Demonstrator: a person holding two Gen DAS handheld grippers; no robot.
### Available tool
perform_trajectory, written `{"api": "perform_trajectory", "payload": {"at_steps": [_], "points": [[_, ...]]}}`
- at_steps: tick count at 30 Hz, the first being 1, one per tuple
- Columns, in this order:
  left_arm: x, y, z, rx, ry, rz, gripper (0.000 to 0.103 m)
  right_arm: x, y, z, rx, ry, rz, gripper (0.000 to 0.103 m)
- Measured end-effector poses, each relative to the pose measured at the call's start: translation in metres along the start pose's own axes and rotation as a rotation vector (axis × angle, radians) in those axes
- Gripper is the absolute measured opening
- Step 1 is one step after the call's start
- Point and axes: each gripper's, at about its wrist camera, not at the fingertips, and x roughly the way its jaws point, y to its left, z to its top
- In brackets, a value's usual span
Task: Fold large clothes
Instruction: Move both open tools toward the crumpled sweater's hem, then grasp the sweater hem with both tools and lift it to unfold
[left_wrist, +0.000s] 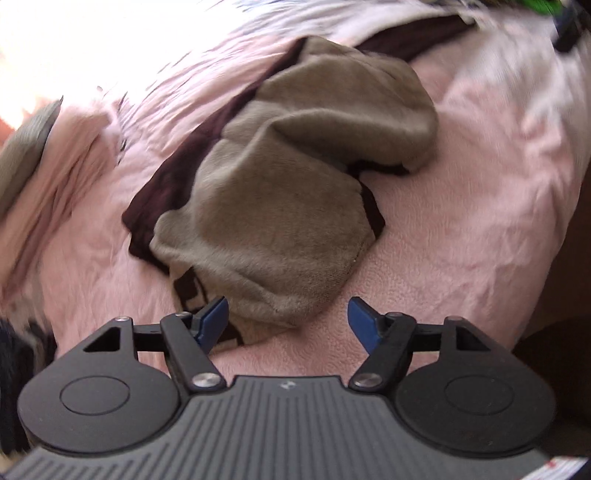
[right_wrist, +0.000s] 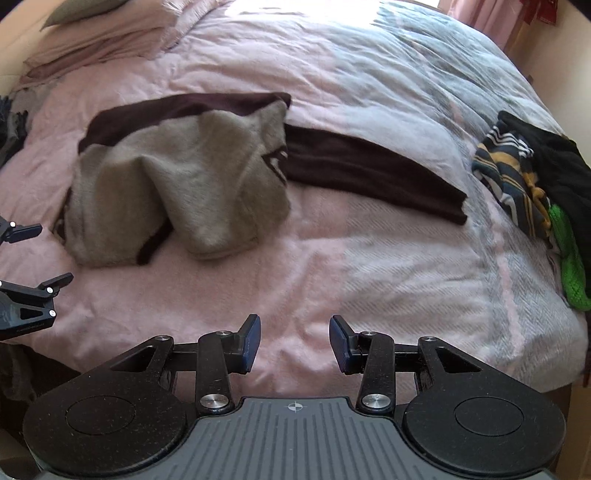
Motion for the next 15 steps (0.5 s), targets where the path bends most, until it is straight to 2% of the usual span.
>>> {"api": "perform_trajectory", "payload": {"at_steps": [2,7,9,11,13,15], "points": [[0.017,-0.014,-0.004,0.112,-0.004,0.030,0.064,0.007,-0.005,0.001,-0.005,0.015,-0.020,0.038],[0.055,-0.040,-0.023,0.333,-0.052,0.120,0.062,0.022,-0.011,0.000,-0.059,-0.002,-0.049,0.038],[0.059,-0.044,-0.028,0.399,-0.089,0.148,0.053,0.031,-0.008,-0.001,-0.119,-0.015,-0.054,0.038],[0.064,-0.040,-0.033,0.451,-0.087,0.198,0.011,0.043,-0.003,-0.001,-0.222,-0.045,-0.066,0.038],[0.061,-0.021,-0.034,0.390,-0.093,0.212,0.009,0.056,0.009,-0.004,-0.371,-0.081,-0.094,0.038],[0.050,0.008,-0.031,0.254,-0.095,0.237,0.009,0.068,0.020,-0.008,-0.532,-0.132,-0.109,0.038]]}}
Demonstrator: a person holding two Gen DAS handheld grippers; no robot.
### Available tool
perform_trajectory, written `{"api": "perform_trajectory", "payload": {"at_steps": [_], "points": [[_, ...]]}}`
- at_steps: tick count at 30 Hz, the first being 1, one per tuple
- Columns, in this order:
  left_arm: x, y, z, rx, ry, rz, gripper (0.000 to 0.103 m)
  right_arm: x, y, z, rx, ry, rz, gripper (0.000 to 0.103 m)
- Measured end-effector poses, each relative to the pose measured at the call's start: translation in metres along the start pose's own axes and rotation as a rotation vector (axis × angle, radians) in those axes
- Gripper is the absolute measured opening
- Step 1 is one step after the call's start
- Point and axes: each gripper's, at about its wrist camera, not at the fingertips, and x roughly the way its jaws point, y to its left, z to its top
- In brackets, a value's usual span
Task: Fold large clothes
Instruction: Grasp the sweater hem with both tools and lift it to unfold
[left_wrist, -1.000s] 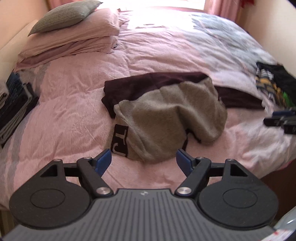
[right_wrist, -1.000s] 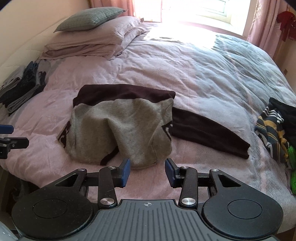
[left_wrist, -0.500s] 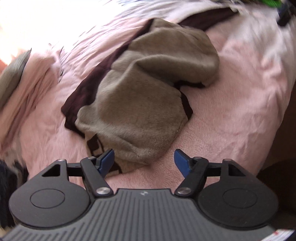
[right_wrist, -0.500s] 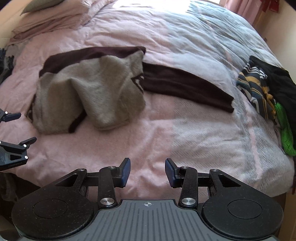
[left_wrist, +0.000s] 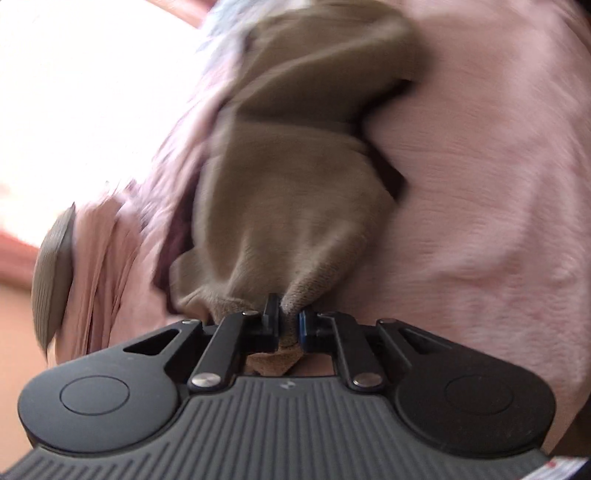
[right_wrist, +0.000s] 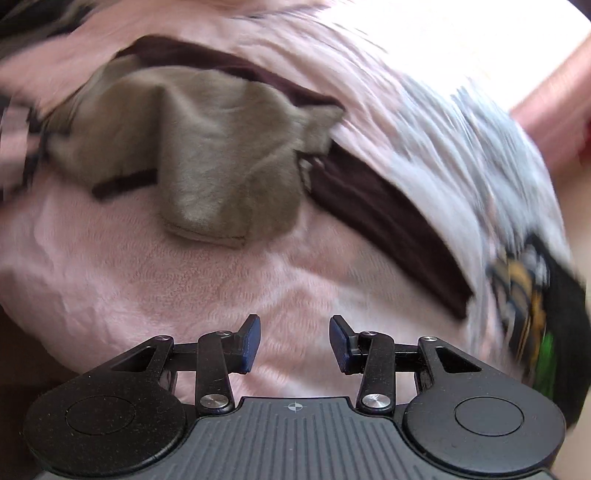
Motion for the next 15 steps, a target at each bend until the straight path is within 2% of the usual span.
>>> {"api": "perform_trajectory", "payload": {"at_steps": [3,5,6,8,9,12,15], "points": [[-0.011,0.065,-0.012,-0.300,0.046,0.022,0.009,0.017,0.018,0.000,-0.247,-0.092,-0.019,0.038],[-0.016,0.096,-0.021,-0.436,0.068,0.024,0.009,0.024,0.028,0.001,-0.365,-0.155,-0.014,0.041],[-0.016,0.105,-0.023,-0.461,0.078,0.035,0.009,0.028,0.032,0.001,-0.414,-0.184,-0.006,0.043],[-0.012,0.114,-0.025,-0.472,0.097,0.052,0.009,0.038,0.043,-0.001,-0.512,-0.232,-0.003,0.060],[-0.009,0.117,-0.026,-0.479,0.105,0.052,0.009,0.043,0.049,-0.004,-0.564,-0.254,-0.010,0.062],[-0.001,0.118,-0.028,-0.478,0.123,0.044,0.009,0.065,0.065,-0.018,-0.731,-0.321,-0.053,0.064],[0.008,0.107,-0.024,-0.438,0.146,0.040,0.009,0.091,0.076,-0.027,-0.833,-0.375,-0.117,0.064]]}}
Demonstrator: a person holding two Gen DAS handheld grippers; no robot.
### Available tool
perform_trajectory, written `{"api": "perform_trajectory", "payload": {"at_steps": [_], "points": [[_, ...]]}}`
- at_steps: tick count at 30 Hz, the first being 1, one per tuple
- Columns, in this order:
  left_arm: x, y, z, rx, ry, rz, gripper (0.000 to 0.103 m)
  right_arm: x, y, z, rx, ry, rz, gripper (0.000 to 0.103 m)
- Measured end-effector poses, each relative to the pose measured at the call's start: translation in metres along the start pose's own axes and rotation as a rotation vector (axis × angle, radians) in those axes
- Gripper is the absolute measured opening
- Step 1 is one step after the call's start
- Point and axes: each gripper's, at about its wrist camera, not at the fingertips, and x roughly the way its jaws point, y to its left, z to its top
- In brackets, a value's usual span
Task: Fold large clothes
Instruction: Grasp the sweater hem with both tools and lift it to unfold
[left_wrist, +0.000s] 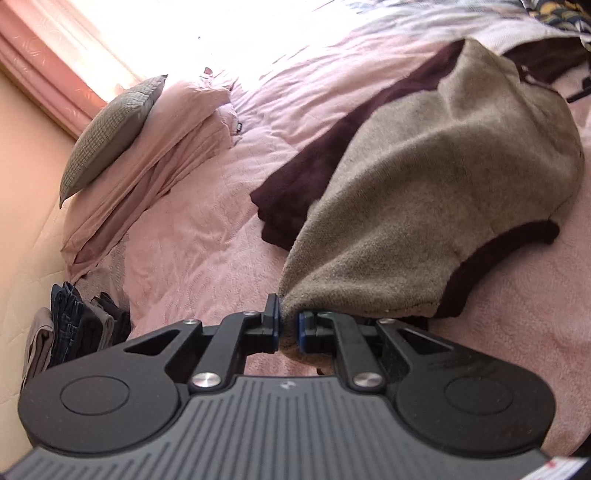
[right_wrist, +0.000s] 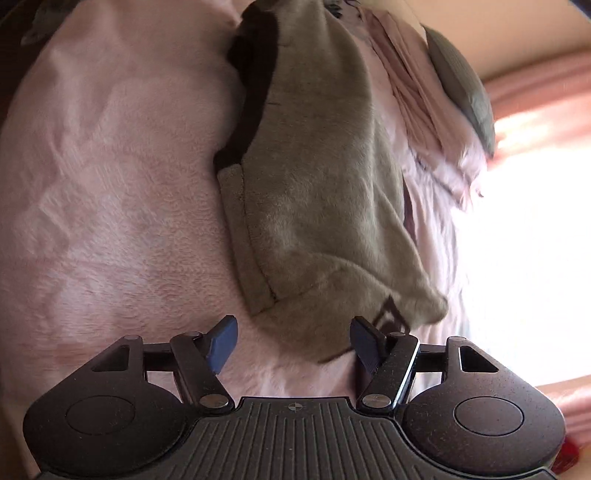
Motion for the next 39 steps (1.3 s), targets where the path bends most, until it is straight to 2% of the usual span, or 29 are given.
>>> {"api": "perform_trajectory", "payload": {"at_steps": [2,3,4,5,8,12,15,19,23,25,28,31,32,35,39], "points": [[0.004,-0.011,-0.005,0.010,0.027,-0.004,0.009,0.018,0.014,-0.007,-0.076,-0.008,0.004,0.063],[0.005,-0.014,-0.007,0.017,0.033,-0.002,0.009,0.025,0.020,-0.011,-0.120,-0.010,-0.011,0.060],[0.001,-0.018,-0.009,0.026,0.033,0.003,0.009,0.028,0.019,-0.012,-0.129,-0.025,-0.030,0.028],[-0.001,-0.019,-0.009,0.027,0.028,0.008,0.009,0.030,0.012,-0.012,-0.095,-0.026,-0.036,0.003],[-0.014,-0.009,0.001,-0.021,-0.004,0.030,0.009,0.011,-0.034,-0.014,0.108,-0.085,-0.048,0.003],[-0.049,0.023,0.033,-0.147,-0.086,0.069,0.008,-0.031,-0.106,-0.022,0.351,-0.142,-0.164,0.002],[-0.082,0.058,0.065,-0.232,-0.196,0.109,0.008,-0.066,-0.164,-0.028,0.530,-0.184,-0.272,0.002],[-0.138,0.113,0.110,-0.317,-0.376,0.193,0.008,-0.117,-0.232,-0.030,0.646,-0.280,-0.423,0.002],[-0.197,0.153,0.137,-0.352,-0.512,0.274,0.008,-0.171,-0.274,-0.028,0.681,-0.413,-0.510,0.002],[-0.228,0.166,0.140,-0.379,-0.574,0.303,0.008,-0.197,-0.285,-0.026,0.685,-0.475,-0.528,0.002],[-0.270,0.172,0.136,-0.405,-0.620,0.350,0.008,-0.234,-0.288,-0.033,0.679,-0.565,-0.515,0.002],[-0.307,0.166,0.126,-0.408,-0.630,0.391,0.008,-0.267,-0.276,-0.035,0.648,-0.636,-0.511,0.002],[-0.317,0.163,0.124,-0.406,-0.630,0.399,0.008,-0.278,-0.270,-0.023,0.642,-0.658,-0.507,0.002],[-0.347,0.160,0.120,-0.381,-0.630,0.426,0.008,-0.304,-0.261,-0.013,0.640,-0.710,-0.503,0.002],[-0.372,0.168,0.132,-0.354,-0.637,0.441,0.008,-0.340,-0.257,0.009,0.641,-0.772,-0.532,0.002]]}}
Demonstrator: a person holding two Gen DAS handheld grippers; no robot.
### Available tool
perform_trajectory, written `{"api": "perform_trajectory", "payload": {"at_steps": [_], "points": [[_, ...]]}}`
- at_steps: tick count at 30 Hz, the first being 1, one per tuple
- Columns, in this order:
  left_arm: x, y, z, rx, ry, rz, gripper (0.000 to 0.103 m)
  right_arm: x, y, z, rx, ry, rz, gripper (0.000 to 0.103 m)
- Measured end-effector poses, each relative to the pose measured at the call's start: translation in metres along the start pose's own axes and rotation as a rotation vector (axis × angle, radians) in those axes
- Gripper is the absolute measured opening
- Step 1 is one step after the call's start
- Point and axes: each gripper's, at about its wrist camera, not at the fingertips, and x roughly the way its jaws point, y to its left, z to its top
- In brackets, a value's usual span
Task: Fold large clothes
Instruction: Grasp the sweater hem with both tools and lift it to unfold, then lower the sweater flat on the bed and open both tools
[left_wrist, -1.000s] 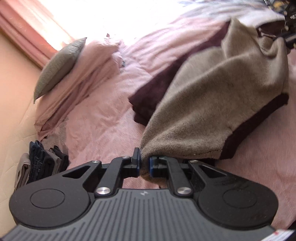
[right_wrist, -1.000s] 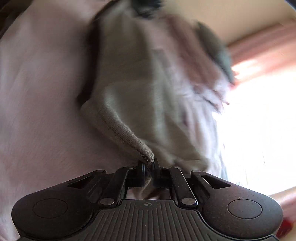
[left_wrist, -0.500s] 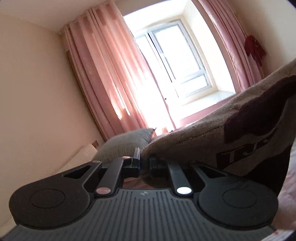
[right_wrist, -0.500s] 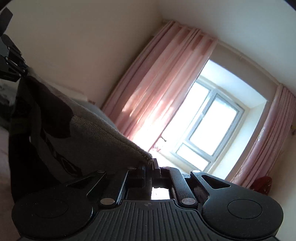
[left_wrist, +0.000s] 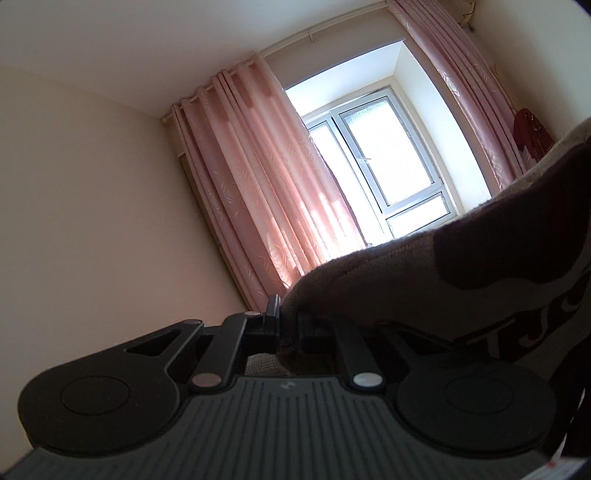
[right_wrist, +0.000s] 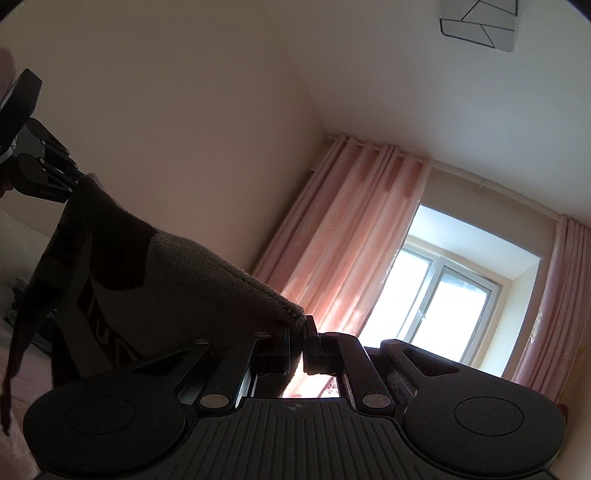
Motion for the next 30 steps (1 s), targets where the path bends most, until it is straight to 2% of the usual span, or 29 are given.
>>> {"api": "perform_trajectory", "payload": {"at_steps": [3,6,9,12,13,14,15,16,18,21,24,28,30], "points": [[0.019,0.005,0.014,0.013,-0.021,-0.014,0.008,-0.005,0.003,0.023,0.012,-0.015,-0.021,0.002],[0.058,0.001,0.015,0.012,-0.006,-0.064,0.008,0.009,0.005,0.028,0.011,0.040,-0.056,0.002],[0.119,-0.014,0.001,0.009,0.066,-0.147,0.008,0.052,0.000,0.003,0.049,0.167,-0.073,0.002],[0.209,-0.036,-0.033,-0.029,0.219,-0.272,0.011,0.114,-0.007,-0.041,0.150,0.360,-0.097,0.003],[0.241,-0.048,-0.047,-0.047,0.280,-0.289,0.018,0.135,-0.008,-0.057,0.178,0.435,-0.102,0.007],[0.271,-0.060,-0.062,-0.062,0.349,-0.312,0.032,0.160,-0.007,-0.078,0.207,0.517,-0.118,0.027],[0.297,-0.073,-0.077,-0.067,0.416,-0.351,0.045,0.184,-0.006,-0.101,0.236,0.611,-0.129,0.040],[0.322,-0.086,-0.095,-0.064,0.473,-0.375,0.049,0.201,-0.003,-0.124,0.258,0.684,-0.145,0.054],[0.354,-0.107,-0.125,-0.034,0.567,-0.394,0.047,0.216,0.001,-0.162,0.332,0.776,-0.203,0.054],[0.361,-0.116,-0.177,-0.026,0.659,-0.438,0.047,0.210,0.003,-0.196,0.507,0.851,-0.245,0.054],[0.340,-0.113,-0.234,-0.015,0.764,-0.488,0.048,0.224,-0.001,-0.199,0.598,0.922,-0.240,0.055],[0.301,-0.114,-0.294,-0.021,0.928,-0.543,0.048,0.184,0.034,-0.209,0.673,1.054,-0.258,0.055],[0.283,-0.116,-0.307,-0.033,1.002,-0.574,0.048,0.171,0.053,-0.220,0.737,1.109,-0.262,0.055]]}}
